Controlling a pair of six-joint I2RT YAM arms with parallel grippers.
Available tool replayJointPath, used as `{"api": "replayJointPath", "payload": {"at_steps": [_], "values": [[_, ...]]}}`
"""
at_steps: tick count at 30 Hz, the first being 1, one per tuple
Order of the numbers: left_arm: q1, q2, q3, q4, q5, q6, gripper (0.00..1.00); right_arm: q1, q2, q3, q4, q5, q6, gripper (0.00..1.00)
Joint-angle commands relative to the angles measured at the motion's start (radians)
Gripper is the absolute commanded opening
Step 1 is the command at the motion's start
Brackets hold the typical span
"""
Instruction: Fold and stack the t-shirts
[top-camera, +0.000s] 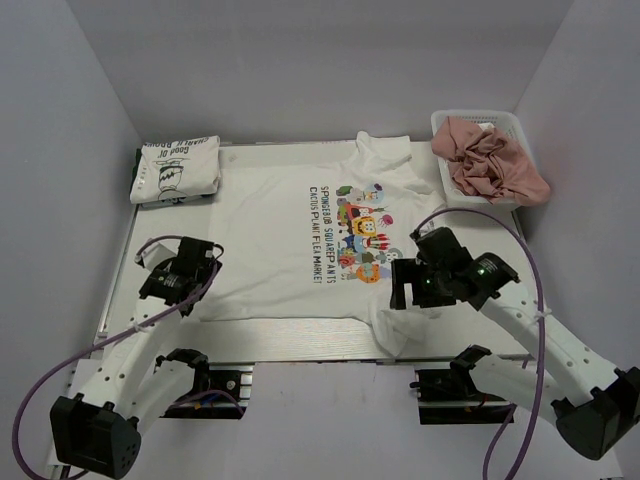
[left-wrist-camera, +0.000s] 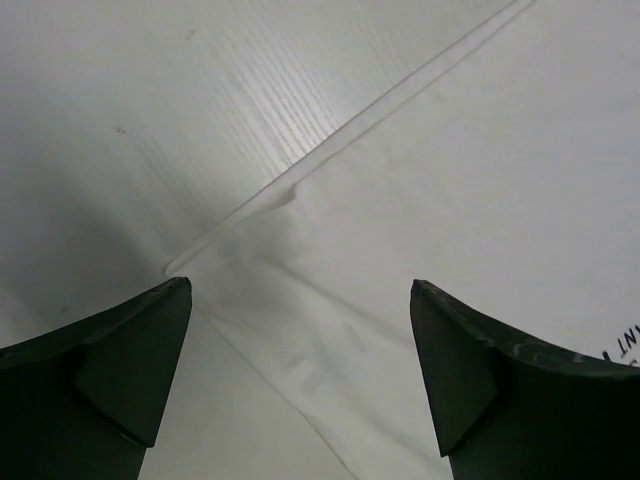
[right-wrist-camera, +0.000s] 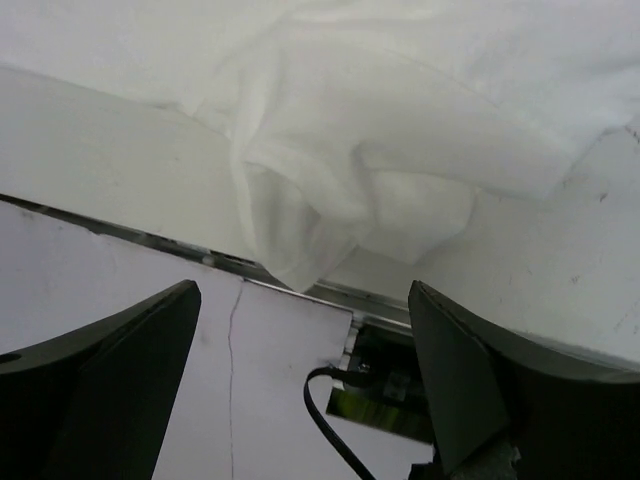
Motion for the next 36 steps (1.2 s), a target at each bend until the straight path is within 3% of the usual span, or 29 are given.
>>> {"api": "replayJointPath", "payload": {"at_steps": [1,6,10,18,28,36], "values": [[0.004,-0.02,0.034,0.077,0.026,0.076,1.0,-0.002,0.036,0.037,0.134,0.019,-0.017,0.9],[-0.006,0.069,0.01,0.405,0.218,0.262,1.0,-0.013,0.221,0.066,0.248,0.233,0.015,0.9],[-0.017,0.315,0.065,0.508,0.272,0.331,1.0,-0.071,0.358,0.087,0.305,0.396,0.073,0.9],[0.003,0.708,0.267,0.51,0.182,0.354,1.0,-0.264,0.667,0.128,0.482,0.38,0.043,0.9],[0.012,0.941,0.455,0.488,0.059,0.373,1.0,-0.402,0.948,0.264,0.642,0.167,-0.025,0.9],[0.053,1.118,0.654,0.444,0.065,0.406,1.0,-0.441,1.091,0.51,0.7,0.105,-0.235,0.9]]}}
